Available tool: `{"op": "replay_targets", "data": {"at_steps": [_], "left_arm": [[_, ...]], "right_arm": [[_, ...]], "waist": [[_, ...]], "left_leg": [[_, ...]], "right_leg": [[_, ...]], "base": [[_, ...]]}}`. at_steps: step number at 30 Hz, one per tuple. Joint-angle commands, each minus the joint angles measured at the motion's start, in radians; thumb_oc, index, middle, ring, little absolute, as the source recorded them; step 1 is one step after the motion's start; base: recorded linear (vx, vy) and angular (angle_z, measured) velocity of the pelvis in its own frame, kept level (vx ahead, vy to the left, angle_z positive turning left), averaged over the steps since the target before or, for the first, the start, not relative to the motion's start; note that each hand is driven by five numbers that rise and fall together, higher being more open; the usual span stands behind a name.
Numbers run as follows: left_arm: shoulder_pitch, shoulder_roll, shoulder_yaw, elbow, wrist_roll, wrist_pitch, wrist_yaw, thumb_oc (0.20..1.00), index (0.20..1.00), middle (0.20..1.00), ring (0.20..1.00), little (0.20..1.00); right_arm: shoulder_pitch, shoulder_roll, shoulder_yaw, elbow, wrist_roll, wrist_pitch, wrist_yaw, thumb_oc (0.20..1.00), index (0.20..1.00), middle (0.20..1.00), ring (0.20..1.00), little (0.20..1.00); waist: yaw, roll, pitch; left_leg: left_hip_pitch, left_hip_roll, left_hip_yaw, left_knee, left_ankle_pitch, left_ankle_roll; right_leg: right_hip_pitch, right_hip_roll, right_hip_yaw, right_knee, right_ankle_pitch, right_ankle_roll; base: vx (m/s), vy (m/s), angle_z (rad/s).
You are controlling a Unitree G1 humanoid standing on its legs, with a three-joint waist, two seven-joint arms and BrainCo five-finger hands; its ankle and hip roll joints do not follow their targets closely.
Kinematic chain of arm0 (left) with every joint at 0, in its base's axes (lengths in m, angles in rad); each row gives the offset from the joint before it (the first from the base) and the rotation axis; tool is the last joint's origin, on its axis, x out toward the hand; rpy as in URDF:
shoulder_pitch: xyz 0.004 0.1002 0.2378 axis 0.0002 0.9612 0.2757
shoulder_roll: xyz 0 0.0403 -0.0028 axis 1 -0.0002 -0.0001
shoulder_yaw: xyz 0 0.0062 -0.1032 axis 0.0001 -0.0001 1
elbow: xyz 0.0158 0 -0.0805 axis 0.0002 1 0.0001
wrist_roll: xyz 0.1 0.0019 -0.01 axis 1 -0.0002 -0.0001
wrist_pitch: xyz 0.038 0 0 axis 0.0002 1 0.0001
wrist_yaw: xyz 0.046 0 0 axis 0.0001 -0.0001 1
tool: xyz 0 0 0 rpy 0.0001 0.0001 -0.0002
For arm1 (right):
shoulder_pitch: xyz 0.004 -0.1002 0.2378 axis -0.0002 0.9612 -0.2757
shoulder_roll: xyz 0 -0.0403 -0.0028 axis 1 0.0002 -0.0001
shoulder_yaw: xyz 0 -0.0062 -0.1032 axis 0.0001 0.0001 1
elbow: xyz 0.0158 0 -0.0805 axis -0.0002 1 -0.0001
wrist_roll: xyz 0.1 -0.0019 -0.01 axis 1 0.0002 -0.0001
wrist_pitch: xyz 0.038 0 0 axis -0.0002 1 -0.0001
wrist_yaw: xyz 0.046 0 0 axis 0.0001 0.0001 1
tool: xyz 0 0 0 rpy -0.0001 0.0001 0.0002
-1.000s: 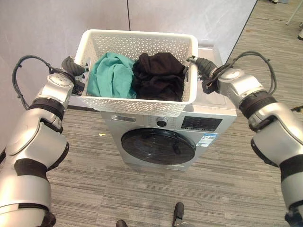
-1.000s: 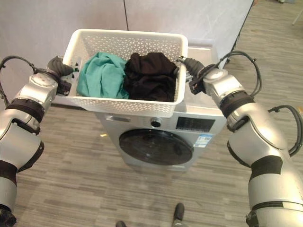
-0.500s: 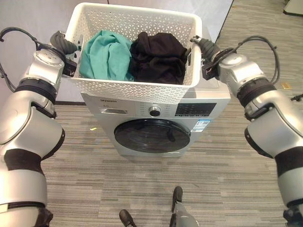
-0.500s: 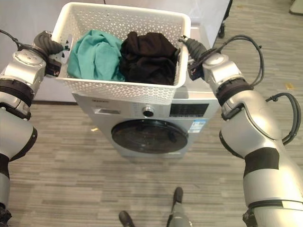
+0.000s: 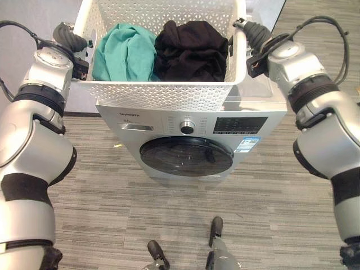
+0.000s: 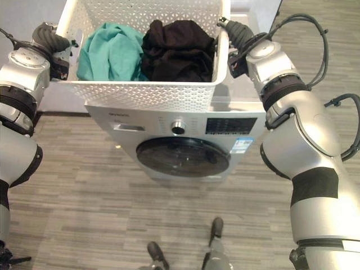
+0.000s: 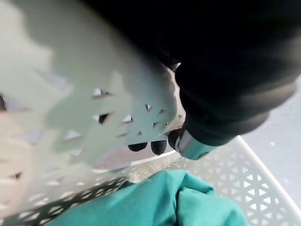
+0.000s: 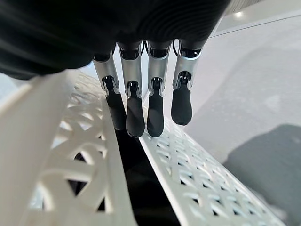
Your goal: Grab the laundry basket,head to the washer,open it,put in the laundry and shut it.
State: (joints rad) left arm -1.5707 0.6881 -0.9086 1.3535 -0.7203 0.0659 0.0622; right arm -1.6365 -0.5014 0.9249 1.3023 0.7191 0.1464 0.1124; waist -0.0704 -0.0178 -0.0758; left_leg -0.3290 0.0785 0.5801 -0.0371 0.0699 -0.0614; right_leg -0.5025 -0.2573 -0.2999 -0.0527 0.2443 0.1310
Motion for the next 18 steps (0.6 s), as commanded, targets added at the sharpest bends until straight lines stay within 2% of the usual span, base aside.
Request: {"op": "replay_targets", "data": {"at_steps": [1, 10, 18], "left_arm": [[-0.325, -0.233, 0.067, 0.020, -0.099, -0.140, 0.040, 1.000, 1.000, 1.000, 1.000, 1.000], [-0.316, -0.287, 0.129, 0.001, -0.120, -0.174, 0.110, 1.000, 1.000, 1.000, 1.000, 1.000], [-0.286, -0.306, 0.124, 0.004, -0.004, -0.167, 0.130, 1.000, 1.000, 1.000, 1.000, 1.000]], "right_arm": [[-0.278, 0.187, 0.044, 0.078, -0.013, -0.065, -0.051, 1.000, 1.000, 1.000, 1.000, 1.000], [-0.299, 0.205, 0.052, 0.075, -0.074, -0.107, -0.121, 1.000, 1.000, 1.000, 1.000, 1.000], [-0.301, 0.170, 0.116, 0.112, -0.177, -0.084, -0.080, 1.000, 1.000, 1.000, 1.000, 1.000]], "waist": [[0.013, 0.080, 0.217], [0.004, 0.086, 0.221], [0.002, 0.073, 0.213]], "left_leg": [[0.071, -0.008, -0.078, -0.050, 0.030, -0.077], [0.041, -0.002, -0.090, -0.050, 0.036, -0.080], [0.044, 0.006, -0.090, -0.050, 0.037, -0.079]], "right_leg": [[0.181, 0.025, 0.003, -0.035, 0.019, 0.122], [0.153, 0.027, 0.007, -0.035, 0.005, 0.119], [0.154, 0.031, 0.002, -0.035, -0.002, 0.116]], "base": [[0.02, -0.013, -0.11], [0.01, -0.005, -0.04], [0.00, -0.005, -0.01]]}}
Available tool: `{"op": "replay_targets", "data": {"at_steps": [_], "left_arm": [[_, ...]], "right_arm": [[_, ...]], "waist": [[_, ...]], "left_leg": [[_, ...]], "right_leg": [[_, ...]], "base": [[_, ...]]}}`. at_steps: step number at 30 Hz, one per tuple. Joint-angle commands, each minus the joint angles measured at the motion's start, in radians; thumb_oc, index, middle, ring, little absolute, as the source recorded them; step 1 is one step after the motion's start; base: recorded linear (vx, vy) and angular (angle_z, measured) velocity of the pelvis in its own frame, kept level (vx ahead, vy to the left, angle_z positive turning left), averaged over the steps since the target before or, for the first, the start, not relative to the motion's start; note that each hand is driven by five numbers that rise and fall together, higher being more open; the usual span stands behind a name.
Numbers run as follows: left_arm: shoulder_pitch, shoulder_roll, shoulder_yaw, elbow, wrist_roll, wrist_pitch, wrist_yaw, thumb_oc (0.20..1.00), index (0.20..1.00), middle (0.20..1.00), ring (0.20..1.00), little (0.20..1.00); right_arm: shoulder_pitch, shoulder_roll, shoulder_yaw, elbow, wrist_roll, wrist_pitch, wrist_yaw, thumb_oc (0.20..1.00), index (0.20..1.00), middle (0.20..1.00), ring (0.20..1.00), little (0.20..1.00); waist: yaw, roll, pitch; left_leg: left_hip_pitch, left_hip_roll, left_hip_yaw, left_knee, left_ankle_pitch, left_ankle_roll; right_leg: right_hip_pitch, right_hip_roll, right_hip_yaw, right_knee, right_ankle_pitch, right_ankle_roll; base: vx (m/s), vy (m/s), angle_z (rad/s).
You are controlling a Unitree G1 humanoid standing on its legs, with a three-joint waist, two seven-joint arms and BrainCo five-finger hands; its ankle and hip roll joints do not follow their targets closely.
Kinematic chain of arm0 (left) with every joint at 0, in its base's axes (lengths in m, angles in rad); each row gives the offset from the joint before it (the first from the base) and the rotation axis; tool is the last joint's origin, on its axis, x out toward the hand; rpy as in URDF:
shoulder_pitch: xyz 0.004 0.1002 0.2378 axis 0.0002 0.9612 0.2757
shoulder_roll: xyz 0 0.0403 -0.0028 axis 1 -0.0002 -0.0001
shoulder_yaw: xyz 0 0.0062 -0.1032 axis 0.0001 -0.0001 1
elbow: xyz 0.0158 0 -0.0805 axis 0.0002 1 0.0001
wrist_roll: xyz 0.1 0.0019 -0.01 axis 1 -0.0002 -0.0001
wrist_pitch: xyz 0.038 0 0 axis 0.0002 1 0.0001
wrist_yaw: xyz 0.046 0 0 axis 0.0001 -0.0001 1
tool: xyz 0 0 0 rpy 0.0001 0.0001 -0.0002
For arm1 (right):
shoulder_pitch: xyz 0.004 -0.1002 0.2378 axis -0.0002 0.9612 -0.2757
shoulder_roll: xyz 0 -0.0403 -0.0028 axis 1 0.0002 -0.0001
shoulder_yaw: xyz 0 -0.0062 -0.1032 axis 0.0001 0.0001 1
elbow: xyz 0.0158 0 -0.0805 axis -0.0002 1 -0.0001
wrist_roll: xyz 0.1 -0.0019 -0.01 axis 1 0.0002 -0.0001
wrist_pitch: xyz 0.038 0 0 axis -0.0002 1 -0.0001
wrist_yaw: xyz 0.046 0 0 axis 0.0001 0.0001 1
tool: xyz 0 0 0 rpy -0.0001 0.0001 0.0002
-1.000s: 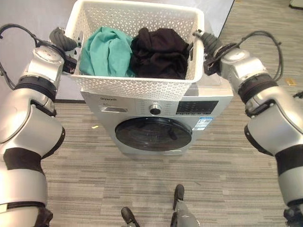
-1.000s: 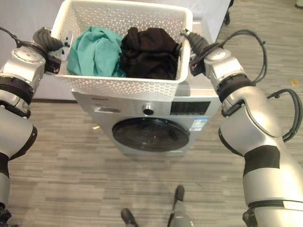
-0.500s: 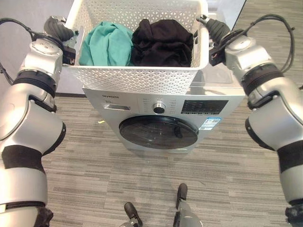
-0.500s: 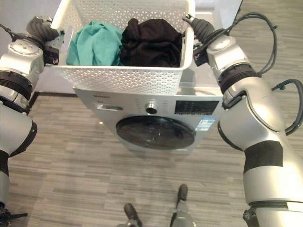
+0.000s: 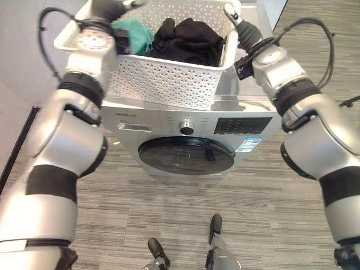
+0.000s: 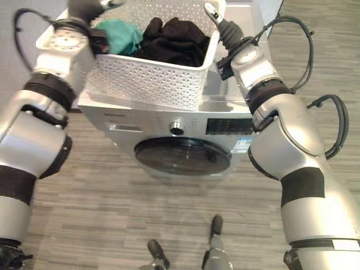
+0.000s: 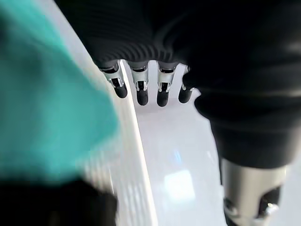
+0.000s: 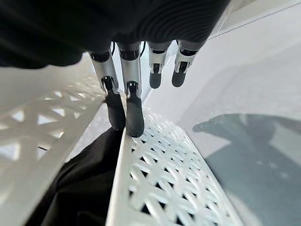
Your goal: Grab the laundry basket,head to the washer,open it,put in the laundry and shut it.
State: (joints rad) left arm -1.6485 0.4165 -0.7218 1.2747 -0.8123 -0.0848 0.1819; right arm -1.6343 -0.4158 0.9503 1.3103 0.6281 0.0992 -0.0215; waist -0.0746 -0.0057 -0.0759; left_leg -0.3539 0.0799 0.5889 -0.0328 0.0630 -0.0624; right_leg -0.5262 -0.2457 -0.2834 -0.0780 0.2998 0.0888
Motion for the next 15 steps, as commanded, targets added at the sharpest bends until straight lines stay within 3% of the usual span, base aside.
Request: {"op": "replay_targets", "data": {"at_steps": [1, 9, 15], "left_arm": [[-0.195, -0.037, -0.056, 0.080, 0.101, -0.016, 0.011, 1.000, 1.000, 1.000, 1.000, 1.000], [-0.164, -0.072, -0.015, 0.042, 0.155, -0.015, 0.011, 1.000, 1.000, 1.000, 1.000, 1.000], [-0.156, -0.089, 0.012, 0.033, 0.176, -0.013, 0.002, 1.000, 1.000, 1.000, 1.000, 1.000]], "right_arm": [[-0.307, 0.075, 0.110, 0.117, -0.125, -0.033, 0.060, 1.000, 1.000, 1.000, 1.000, 1.000], [-0.348, 0.031, 0.242, 0.116, -0.492, -0.023, 0.035, 1.000, 1.000, 1.000, 1.000, 1.000], [-0.353, 0.025, 0.288, 0.138, -0.619, -0.008, 0.055, 1.000, 1.000, 1.000, 1.000, 1.000]], "waist": [[0.007, 0.059, 0.213], [-0.004, 0.050, 0.202], [-0.010, 0.050, 0.201]], "left_leg": [[0.073, 0.006, -0.098, -0.054, 0.044, -0.077], [0.090, 0.012, -0.100, -0.054, 0.040, -0.073], [0.103, 0.012, -0.102, -0.054, 0.039, -0.072]], "right_leg": [[0.181, 0.021, -0.015, -0.009, -0.060, 0.158], [0.194, 0.027, -0.017, -0.009, -0.076, 0.147], [0.207, 0.030, -0.021, -0.009, -0.083, 0.140]], "base": [[0.00, 0.000, 0.00], [-0.01, -0.002, 0.01], [-0.03, -0.007, -0.01]]}}
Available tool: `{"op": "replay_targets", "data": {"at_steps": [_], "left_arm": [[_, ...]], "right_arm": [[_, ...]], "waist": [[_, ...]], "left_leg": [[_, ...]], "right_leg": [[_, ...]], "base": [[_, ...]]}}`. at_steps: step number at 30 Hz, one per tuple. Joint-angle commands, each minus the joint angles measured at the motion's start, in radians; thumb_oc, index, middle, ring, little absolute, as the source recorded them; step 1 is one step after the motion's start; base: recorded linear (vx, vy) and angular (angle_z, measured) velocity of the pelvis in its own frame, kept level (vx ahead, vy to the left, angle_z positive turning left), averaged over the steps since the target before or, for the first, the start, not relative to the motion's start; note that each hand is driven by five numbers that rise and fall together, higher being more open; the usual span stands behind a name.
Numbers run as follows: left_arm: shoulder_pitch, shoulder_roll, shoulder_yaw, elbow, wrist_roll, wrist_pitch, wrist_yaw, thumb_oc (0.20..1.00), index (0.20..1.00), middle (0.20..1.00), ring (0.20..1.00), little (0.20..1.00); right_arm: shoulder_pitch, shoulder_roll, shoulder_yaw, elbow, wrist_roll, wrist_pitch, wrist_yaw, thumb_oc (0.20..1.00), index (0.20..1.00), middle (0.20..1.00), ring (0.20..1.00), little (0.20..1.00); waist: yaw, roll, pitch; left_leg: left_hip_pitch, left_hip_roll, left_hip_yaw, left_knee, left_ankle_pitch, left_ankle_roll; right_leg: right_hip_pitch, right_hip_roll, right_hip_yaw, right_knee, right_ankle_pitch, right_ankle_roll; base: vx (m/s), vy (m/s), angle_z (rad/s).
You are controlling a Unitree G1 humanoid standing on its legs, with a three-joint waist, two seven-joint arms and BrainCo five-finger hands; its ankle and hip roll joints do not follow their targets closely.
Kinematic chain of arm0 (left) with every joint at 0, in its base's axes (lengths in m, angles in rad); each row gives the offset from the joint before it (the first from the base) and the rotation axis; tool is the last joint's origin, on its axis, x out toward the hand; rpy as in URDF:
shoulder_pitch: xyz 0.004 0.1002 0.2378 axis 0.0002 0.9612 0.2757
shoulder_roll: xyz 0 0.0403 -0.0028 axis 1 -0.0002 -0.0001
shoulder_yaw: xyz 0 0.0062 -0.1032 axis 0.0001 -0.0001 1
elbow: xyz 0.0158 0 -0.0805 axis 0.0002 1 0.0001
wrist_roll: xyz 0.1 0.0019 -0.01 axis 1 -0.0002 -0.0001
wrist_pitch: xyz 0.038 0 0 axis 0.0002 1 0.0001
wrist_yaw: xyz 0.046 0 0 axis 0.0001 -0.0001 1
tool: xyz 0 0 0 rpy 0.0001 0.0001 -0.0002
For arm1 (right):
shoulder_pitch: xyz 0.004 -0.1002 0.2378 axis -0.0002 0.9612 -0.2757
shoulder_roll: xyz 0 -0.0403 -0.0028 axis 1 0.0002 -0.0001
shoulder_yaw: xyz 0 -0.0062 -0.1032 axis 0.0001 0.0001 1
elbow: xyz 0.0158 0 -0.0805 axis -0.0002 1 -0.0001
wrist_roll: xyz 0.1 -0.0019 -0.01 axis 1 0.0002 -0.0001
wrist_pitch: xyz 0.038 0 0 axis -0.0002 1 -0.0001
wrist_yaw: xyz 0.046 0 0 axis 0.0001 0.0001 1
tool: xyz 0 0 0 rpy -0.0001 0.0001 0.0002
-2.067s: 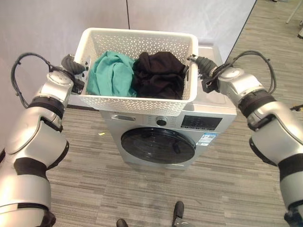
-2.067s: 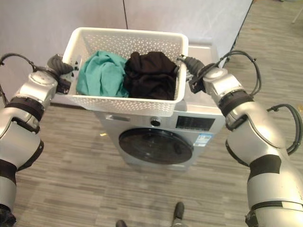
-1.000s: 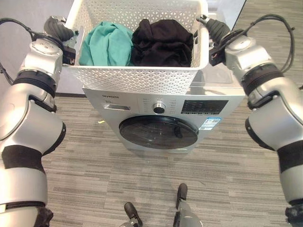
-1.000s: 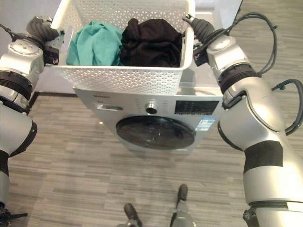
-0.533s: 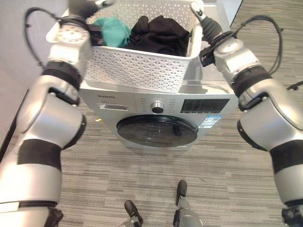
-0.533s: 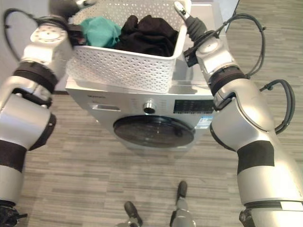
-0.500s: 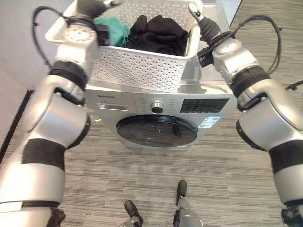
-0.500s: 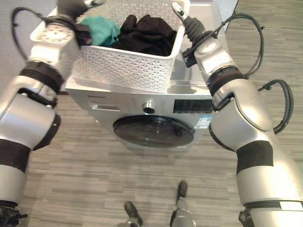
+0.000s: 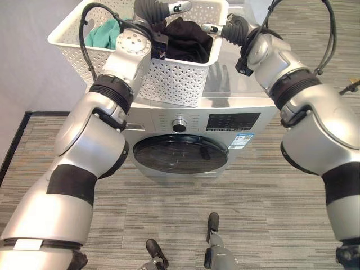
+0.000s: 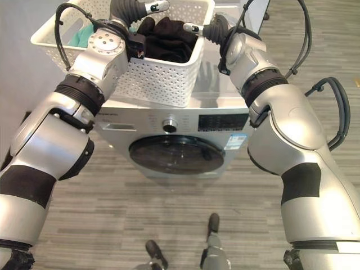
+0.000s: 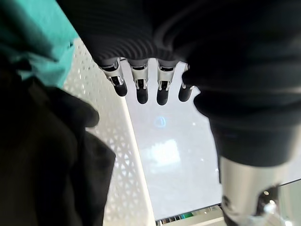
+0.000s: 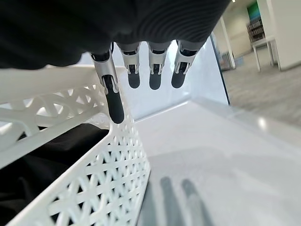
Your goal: Grab the laundry basket,head to the washer,open it,put in the laundry and shut it.
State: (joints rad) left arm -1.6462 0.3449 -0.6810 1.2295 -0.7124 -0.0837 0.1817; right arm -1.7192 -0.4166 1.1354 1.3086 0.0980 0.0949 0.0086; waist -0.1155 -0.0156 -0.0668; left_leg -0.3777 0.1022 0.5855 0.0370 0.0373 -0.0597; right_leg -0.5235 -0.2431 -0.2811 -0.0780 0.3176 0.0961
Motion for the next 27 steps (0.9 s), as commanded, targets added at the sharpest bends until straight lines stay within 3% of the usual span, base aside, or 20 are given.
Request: {"op": "replay_targets", "data": {"at_steps": [1, 6, 7, 12, 18, 20, 22, 24, 25, 26, 27], "left_arm": [[-0.152, -0.022, -0.021, 0.074, 0.079, -0.014, 0.000, 1.000, 1.000, 1.000, 1.000, 1.000], [-0.136, -0.018, -0.006, 0.061, 0.097, -0.021, -0.004, 1.000, 1.000, 1.000, 1.000, 1.000], [-0.113, 0.017, 0.006, 0.029, 0.101, -0.041, -0.008, 1.000, 1.000, 1.000, 1.000, 1.000], [-0.074, 0.090, 0.009, -0.015, 0.126, -0.068, -0.017, 1.000, 1.000, 1.000, 1.000, 1.000], [-0.003, 0.220, 0.043, -0.098, 0.112, -0.109, -0.024, 1.000, 1.000, 1.000, 1.000, 1.000], [0.004, 0.242, 0.044, -0.109, 0.118, -0.113, -0.022, 1.000, 1.000, 1.000, 1.000, 1.000], [0.039, 0.310, 0.071, -0.160, 0.130, -0.124, -0.010, 1.000, 1.000, 1.000, 1.000, 1.000], [0.124, 0.442, 0.148, -0.300, 0.164, -0.147, 0.009, 1.000, 1.000, 1.000, 1.000, 1.000], [0.145, 0.446, 0.152, -0.324, 0.172, -0.141, 0.013, 1.000, 1.000, 1.000, 1.000, 1.000], [0.323, 0.598, 0.294, -0.492, 0.204, -0.170, 0.018, 1.000, 1.000, 1.000, 1.000, 1.000], [0.388, 0.604, 0.332, -0.539, 0.223, -0.168, 0.016, 1.000, 1.000, 1.000, 1.000, 1.000]], "right_arm": [[-0.265, 0.023, 0.108, 0.145, -0.113, 0.006, 0.033, 1.000, 1.000, 1.000, 1.000, 1.000], [-0.248, 0.008, 0.119, 0.131, -0.143, 0.009, 0.057, 1.000, 1.000, 1.000, 1.000, 1.000], [-0.221, -0.054, 0.114, 0.099, -0.162, 0.001, 0.060, 1.000, 1.000, 1.000, 1.000, 1.000], [-0.181, -0.185, 0.091, -0.006, -0.196, -0.013, 0.049, 1.000, 1.000, 1.000, 1.000, 1.000], [-0.110, -0.466, 0.028, -0.191, -0.283, -0.048, -0.057, 1.000, 1.000, 1.000, 1.000, 1.000], [-0.101, -0.505, 0.015, -0.225, -0.289, -0.054, -0.077, 1.000, 1.000, 1.000, 1.000, 1.000], [-0.050, -0.611, -0.053, -0.327, -0.273, -0.067, -0.116, 1.000, 1.000, 1.000, 1.000, 1.000], [0.072, -0.783, -0.181, -0.510, -0.286, -0.087, -0.153, 1.000, 1.000, 1.000, 1.000, 1.000], [0.122, -0.796, -0.228, -0.544, -0.295, -0.078, -0.152, 1.000, 1.000, 1.000, 1.000, 1.000], [0.324, -0.966, -0.418, -0.698, -0.283, -0.116, -0.167, 1.000, 1.000, 1.000, 1.000, 1.000], [0.452, -0.981, -0.541, -0.731, -0.304, -0.117, -0.175, 1.000, 1.000, 1.000, 1.000, 1.000]], "waist": [[0.028, 0.059, 0.190], [0.019, 0.055, 0.189], [0.014, 0.054, 0.183], [0.013, 0.053, 0.169], [0.039, 0.046, 0.114], [0.042, 0.043, 0.105], [0.047, 0.038, 0.090], [0.057, 0.042, 0.071], [0.056, 0.035, 0.067], [0.056, 0.060, 0.071], [0.052, 0.059, 0.060]], "left_leg": [[0.133, -0.009, -0.098, -0.124, 0.065, -0.074], [0.170, -0.007, -0.099, -0.124, 0.061, -0.071], [0.212, -0.004, -0.101, -0.124, 0.059, -0.070], [0.264, -0.004, -0.110, -0.124, 0.056, -0.068], [0.339, 0.002, -0.125, -0.124, 0.058, -0.067], [0.350, 0.002, -0.128, -0.124, 0.057, -0.068], [0.373, 0.004, -0.132, -0.124, 0.052, -0.066], [0.397, 0.003, -0.139, -0.124, 0.042, -0.062], [0.399, 0.003, -0.139, -0.124, 0.044, -0.061], [0.407, 0.004, -0.124, -0.124, 0.054, -0.049], [0.412, 0.003, -0.127, -0.124, 0.049, -0.047]], "right_leg": [[0.210, 0.028, -0.023, -0.009, -0.102, 0.130], [0.248, 0.037, -0.023, -0.009, -0.116, 0.117], [0.296, 0.041, -0.028, -0.009, -0.130, 0.109], [0.362, 0.050, -0.048, -0.008, -0.154, 0.101], [0.461, 0.067, -0.089, -0.002, -0.195, 0.091], [0.475, 0.070, -0.093, -0.002, -0.201, 0.090], [0.500, 0.077, -0.098, 0.000, -0.213, 0.087], [0.530, 0.081, -0.105, 0.000, -0.226, 0.086], [0.533, 0.082, -0.107, -0.001, -0.224, 0.085], [0.541, 0.083, -0.126, 0.003, -0.221, 0.075], [0.549, 0.084, -0.130, 0.001, -0.225, 0.075]], "base": [[-0.01, -0.010, -0.04], [0.01, -0.015, -0.01], [0.03, -0.062, -0.04], [0.00, -0.039, -0.04], [0.00, -0.078, 0.04], [0.02, -0.055, 0.17], [0.06, -0.073, 0.17], [0.08, -0.069, 0.04], [-0.02, -0.045, 0.01], [-0.03, -0.036, 0.03], [0.01, -0.053, 0.04]]}}
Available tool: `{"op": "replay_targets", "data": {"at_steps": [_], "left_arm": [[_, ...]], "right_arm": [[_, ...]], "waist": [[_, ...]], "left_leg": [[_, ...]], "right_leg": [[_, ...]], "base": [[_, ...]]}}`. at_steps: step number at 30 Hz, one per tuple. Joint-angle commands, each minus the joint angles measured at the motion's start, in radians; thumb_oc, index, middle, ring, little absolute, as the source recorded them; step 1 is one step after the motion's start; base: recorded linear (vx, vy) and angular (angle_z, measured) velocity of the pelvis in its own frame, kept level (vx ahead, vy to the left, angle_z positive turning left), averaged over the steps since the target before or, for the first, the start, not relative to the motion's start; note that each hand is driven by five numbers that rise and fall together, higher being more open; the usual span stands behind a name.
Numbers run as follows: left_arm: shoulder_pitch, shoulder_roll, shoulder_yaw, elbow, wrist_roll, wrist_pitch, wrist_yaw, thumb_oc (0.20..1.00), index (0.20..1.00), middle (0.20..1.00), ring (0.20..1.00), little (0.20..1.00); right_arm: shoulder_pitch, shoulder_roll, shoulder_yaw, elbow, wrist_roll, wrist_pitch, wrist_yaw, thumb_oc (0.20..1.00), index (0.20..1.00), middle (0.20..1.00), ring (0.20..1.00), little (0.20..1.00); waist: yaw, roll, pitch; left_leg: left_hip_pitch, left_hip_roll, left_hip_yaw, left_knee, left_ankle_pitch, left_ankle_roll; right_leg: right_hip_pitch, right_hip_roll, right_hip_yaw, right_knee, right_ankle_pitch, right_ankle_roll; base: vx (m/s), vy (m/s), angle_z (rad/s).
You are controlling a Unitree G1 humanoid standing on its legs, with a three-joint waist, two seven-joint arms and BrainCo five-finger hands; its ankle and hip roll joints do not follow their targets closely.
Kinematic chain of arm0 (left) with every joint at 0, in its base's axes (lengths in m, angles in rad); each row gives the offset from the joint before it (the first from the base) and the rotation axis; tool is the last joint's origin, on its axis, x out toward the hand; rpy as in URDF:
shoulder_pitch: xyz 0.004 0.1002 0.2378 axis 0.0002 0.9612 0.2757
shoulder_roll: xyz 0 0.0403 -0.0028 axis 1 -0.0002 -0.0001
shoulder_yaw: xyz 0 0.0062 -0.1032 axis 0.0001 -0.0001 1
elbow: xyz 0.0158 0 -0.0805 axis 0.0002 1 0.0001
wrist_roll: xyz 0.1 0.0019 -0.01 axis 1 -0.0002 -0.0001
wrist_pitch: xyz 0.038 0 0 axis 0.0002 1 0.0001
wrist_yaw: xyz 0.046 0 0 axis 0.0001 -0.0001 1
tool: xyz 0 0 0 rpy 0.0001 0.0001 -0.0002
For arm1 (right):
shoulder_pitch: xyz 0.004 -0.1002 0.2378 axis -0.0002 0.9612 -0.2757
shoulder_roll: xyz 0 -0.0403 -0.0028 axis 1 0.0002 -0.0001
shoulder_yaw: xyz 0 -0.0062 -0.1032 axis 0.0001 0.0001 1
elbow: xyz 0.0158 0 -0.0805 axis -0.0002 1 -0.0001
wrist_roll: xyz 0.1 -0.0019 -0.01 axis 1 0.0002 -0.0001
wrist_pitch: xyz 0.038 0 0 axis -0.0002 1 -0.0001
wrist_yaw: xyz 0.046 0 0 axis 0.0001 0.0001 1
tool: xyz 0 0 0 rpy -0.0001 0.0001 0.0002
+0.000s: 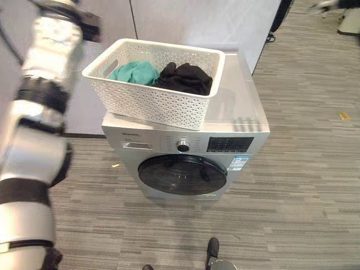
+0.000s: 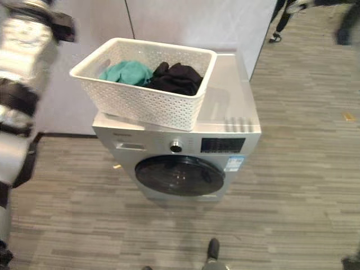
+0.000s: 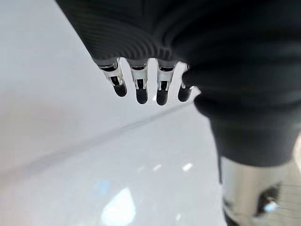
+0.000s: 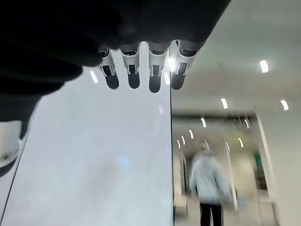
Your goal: Grab the laundry basket,head to the washer,open it,put in the laundry and shut it.
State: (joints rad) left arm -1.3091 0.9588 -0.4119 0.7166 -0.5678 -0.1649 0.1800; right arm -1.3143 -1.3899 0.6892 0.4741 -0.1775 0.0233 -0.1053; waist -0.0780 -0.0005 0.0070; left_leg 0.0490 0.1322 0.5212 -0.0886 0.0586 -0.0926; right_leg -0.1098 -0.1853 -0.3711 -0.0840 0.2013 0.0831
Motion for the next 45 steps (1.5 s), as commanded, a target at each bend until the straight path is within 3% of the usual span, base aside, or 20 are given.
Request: {"op": "replay_targets", "data": {"at_steps": [1, 3, 5, 6, 7, 9, 10, 14, 16, 17, 19, 23, 27, 29, 32, 36, 38, 40, 43, 45], "left_arm": [[0.282, 0.085, 0.258, -0.123, 0.132, -0.110, 0.040, 1.000, 1.000, 1.000, 1.000, 1.000], [0.596, 0.136, 0.508, -0.265, 0.210, -0.123, 0.053, 1.000, 1.000, 1.000, 1.000, 1.000], [0.992, 0.102, 0.812, -0.411, 0.379, -0.107, 0.087, 1.000, 1.000, 1.000, 1.000, 1.000], [1.097, 0.054, 0.902, -0.448, 0.399, -0.110, 0.083, 1.000, 1.000, 1.000, 1.000, 1.000], [1.242, -0.039, 1.014, -0.417, 0.343, -0.096, 0.072, 1.000, 1.000, 1.000, 1.000, 1.000], [1.295, -0.071, 1.043, -0.423, 0.325, -0.093, 0.059, 1.000, 1.000, 1.000, 1.000, 1.000], [1.347, -0.172, 1.036, -0.354, 0.260, -0.083, 0.042, 1.000, 1.000, 1.000, 1.000, 1.000], [1.330, -0.314, 0.917, -0.015, 0.123, -0.059, 0.012, 1.000, 1.000, 1.000, 1.000, 1.000], [1.262, -0.384, 0.805, 0.317, 0.094, -0.002, -0.038, 1.000, 1.000, 1.000, 1.000, 1.000], [1.247, -0.373, 0.802, 0.342, 0.088, -0.012, -0.046, 1.000, 1.000, 1.000, 1.000, 1.000], [1.188, -0.514, 0.629, 0.642, 0.226, 0.064, -0.112, 1.000, 1.000, 1.000, 1.000, 1.000], [1.225, -0.679, 0.439, 0.717, 0.448, 0.105, -0.146, 1.000, 1.000, 1.000, 1.000, 1.000], [1.215, -0.737, 0.291, 0.655, 0.529, 0.090, -0.164, 1.000, 1.000, 1.000, 1.000, 1.000], [1.204, -0.720, 0.218, 0.596, 0.565, 0.073, -0.151, 1.000, 1.000, 1.000, 1.000, 1.000], [1.175, -0.691, 0.190, 0.576, 0.584, 0.066, -0.131, 1.000, 1.000, 1.000, 1.000, 1.000], [1.135, -0.679, 0.190, 0.585, 0.577, 0.065, -0.121, 1.000, 1.000, 1.000, 1.000, 1.000], [1.131, -0.679, 0.189, 0.590, 0.576, 0.067, -0.128, 1.000, 1.000, 1.000, 1.000, 1.000], [1.127, -0.682, 0.190, 0.591, 0.573, 0.065, -0.135, 1.000, 1.000, 1.000, 1.000, 1.000], [1.108, -0.700, 0.168, 0.584, 0.565, 0.059, -0.140, 1.000, 1.000, 1.000, 1.000, 1.000], [1.097, -0.714, 0.160, 0.587, 0.559, 0.060, -0.145, 1.000, 1.000, 1.000, 1.000, 1.000]], "right_arm": [[0.391, -0.046, -0.433, 0.059, -0.012, -0.073, -0.085, 1.000, 1.000, 1.000, 1.000, 1.000], [0.829, 0.006, -0.837, -0.011, -0.044, -0.099, -0.105, 1.000, 1.000, 1.000, 1.000, 1.000], [1.537, 0.225, -1.420, -0.024, -0.069, -0.107, -0.115, 1.000, 1.000, 1.000, 1.000, 1.000], [1.628, 0.281, -1.504, 0.006, -0.021, -0.114, -0.099, 1.000, 1.000, 1.000, 1.000, 1.000], [1.751, 0.367, -1.545, 0.206, 0.063, -0.103, -0.096, 1.000, 1.000, 1.000, 1.000, 1.000], [1.765, 0.378, -1.544, 0.294, 0.133, -0.117, -0.081, 1.000, 1.000, 1.000, 1.000, 1.000], [1.746, 0.450, -1.481, 0.472, 0.287, -0.126, -0.040, 1.000, 1.000, 1.000, 1.000, 1.000], [1.579, 0.594, -1.247, 0.812, 0.572, -0.155, 0.079, 1.000, 1.000, 1.000, 1.000, 1.000], [1.443, 0.691, -1.075, 0.908, 0.607, -0.115, 0.155, 1.000, 1.000, 1.000, 1.000, 1.000], [1.430, 0.691, -1.067, 0.916, 0.613, -0.116, 0.156, 1.000, 1.000, 1.000, 1.000, 1.000], [1.317, 0.918, -0.778, 0.999, 0.506, -0.063, 0.236, 1.000, 1.000, 1.000, 1.000, 1.000], [1.319, 1.058, -0.613, 0.916, 0.424, -0.055, 0.279, 1.000, 1.000, 1.000, 1.000, 1.000], [1.317, 1.063, -0.526, 0.847, 0.378, -0.066, 0.287, 1.000, 1.000, 1.000, 1.000, 1.000], [1.315, 1.063, -0.522, 0.830, 0.405, -0.076, 0.278, 1.000, 1.000, 1.000, 1.000, 1.000], [1.315, 1.061, -0.519, 0.894, 0.419, -0.079, 0.274, 1.000, 1.000, 1.000, 1.000, 1.000], [1.328, 1.062, -0.527, 0.930, 0.423, -0.077, 0.267, 1.000, 1.000, 1.000, 1.000, 1.000], [1.330, 1.060, -0.526, 0.942, 0.415, -0.075, 0.269, 1.000, 1.000, 1.000, 1.000, 1.000], [1.338, 1.046, -0.533, 0.947, 0.404, -0.073, 0.271, 1.000, 1.000, 1.000, 1.000, 1.000], [1.324, 1.014, -0.554, 0.957, 0.407, -0.071, 0.269, 1.000, 1.000, 1.000, 1.000, 1.000], [1.319, 0.998, -0.564, 0.962, 0.401, -0.069, 0.265, 1.000, 1.000, 1.000, 1.000, 1.000]], "waist": [[-0.009, 0.059, -0.019], [-0.040, 0.035, -0.031], [0.006, -0.031, -0.032], [0.019, -0.029, -0.035], [0.033, -0.038, -0.022], [0.038, -0.037, -0.026], [0.043, -0.037, -0.012], [0.050, -0.034, 0.011], [0.049, -0.027, 0.020], [0.047, -0.029, 0.024], [0.040, -0.016, 0.040], [0.025, -0.015, 0.041], [0.013, -0.013, 0.067], [-0.005, -0.007, 0.088], [0.010, 0.000, 0.091], [0.002, 0.005, 0.088], [0.003, 0.005, 0.089], [-0.003, 0.003, 0.094], [-0.006, 0.003, 0.117], [-0.019, 0.001, 0.116]], "left_leg": [[-0.007, -0.026, -0.066, 0.001, 0.021, -0.011], [0.001, -0.023, -0.072, 0.001, 0.013, -0.009], [0.007, -0.020, -0.082, 0.001, 0.005, -0.007], [0.005, -0.020, -0.082, 0.001, 0.005, -0.007], [0.004, -0.018, -0.083, 0.001, 0.002, -0.006], [0.010, -0.018, -0.102, 0.001, -0.011, -0.009], [0.008, -0.019, -0.081, 0.001, -0.005, -0.004], [0.018, -0.031, -0.105, 0.005, -0.032, -0.001], [0.022, -0.045, -0.098, 0.007, -0.037, 0.007], [0.022, -0.045, -0.097, 0.007, -0.038, 0.008], [0.025, -0.069, -0.076, 0.006, -0.050, 0.026], [0.025, -0.097, -0.058, 0.001, -0.067, 0.049], [0.019, -0.106, -0.052, 0.001, -0.074, 0.063], [0.008, -0.094, -0.041, 0.001, -0.045, 0.074], [0.013, -0.115, -0.050, 0.001, -0.058, 0.070], [-0.005, -0.122, -0.066, 0.003, -0.033, 0.058], [-0.020, -0.121, -0.054, 0.007, -0.011, 0.064], [-0.046, -0.122, -0.053, 0.095, -0.038, 0.058], [-0.111, -0.098, -0.096, 0.215, -0.042, 0.024], [-0.131, -0.039, -0.071, 0.230, -0.023, 0.006]], "right_leg": [[0.145, 0.025, -0.045, 0.005, -0.115, 0.087], [0.156, 0.027, -0.049, 0.004, -0.121, 0.087], [0.168, 0.030, -0.058, 0.004, -0.135, 0.083], [0.165, 0.031, -0.056, 0.004, -0.135, 0.081], [0.166, 0.034, -0.058, 0.005, -0.136, 0.078], [0.174, 0.036, -0.041, 0.001, -0.145, 0.080], [0.173, 0.034, -0.065, 0.007, -0.138, 0.075], [0.186, 0.030, -0.051, 0.005, -0.147, 0.082], [0.186, 0.024, -0.050, 0.007, -0.143, 0.084], [0.186, 0.023, -0.048, 0.007, -0.142, 0.085], [0.168, 0.005, -0.026, 0.019, -0.125, 0.092], [0.135, -0.025, 0.000, 0.044, -0.092, 0.107], [0.081, -0.038, 0.031, 0.144, -0.087, 0.113], [0.020, 0.044, 0.077, 0.230, -0.144, 0.072], [0.033, 0.118, 0.034, 0.248, -0.249, 0.048], [0.073, 0.157, 0.085, 0.141, -0.242, 0.026], [0.071, 0.162, 0.077, 0.119, -0.217, 0.013], [0.083, 0.154, 0.078, 0.097, -0.209, 0.008], [0.099, 0.135, 0.074, 0.081, -0.205, -0.002], [0.112, 0.116, 0.067, 0.057, -0.198, 0.007]], "base": [[0.07, -0.040, 0.07], [0.05, -0.042, 0.25], [0.05, -0.045, 0.36], [0.02, -0.037, 0.28], [0.06, -0.015, 0.17], [0.02, 0.008, -0.04], [-0.02, 0.034, -0.06], [-0.02, 0.063, -0.05], [-0.04, 0.093, -0.11], [-0.04, 0.148, -0.19], [-0.05, 0.247, -0.09], [-0.01, 0.193, -0.10], [-0.04, 0.107, -0.26], [-0.09, 0.074, 0.00], [-0.02, 0.041, -0.11], [-0.01, -0.036, 0.13], [-0.07, -0.064, 0.03], [-0.03, -0.060, 0.05], [-0.04, -0.003, 0.13], [0.03, 0.109, 0.02]]}}
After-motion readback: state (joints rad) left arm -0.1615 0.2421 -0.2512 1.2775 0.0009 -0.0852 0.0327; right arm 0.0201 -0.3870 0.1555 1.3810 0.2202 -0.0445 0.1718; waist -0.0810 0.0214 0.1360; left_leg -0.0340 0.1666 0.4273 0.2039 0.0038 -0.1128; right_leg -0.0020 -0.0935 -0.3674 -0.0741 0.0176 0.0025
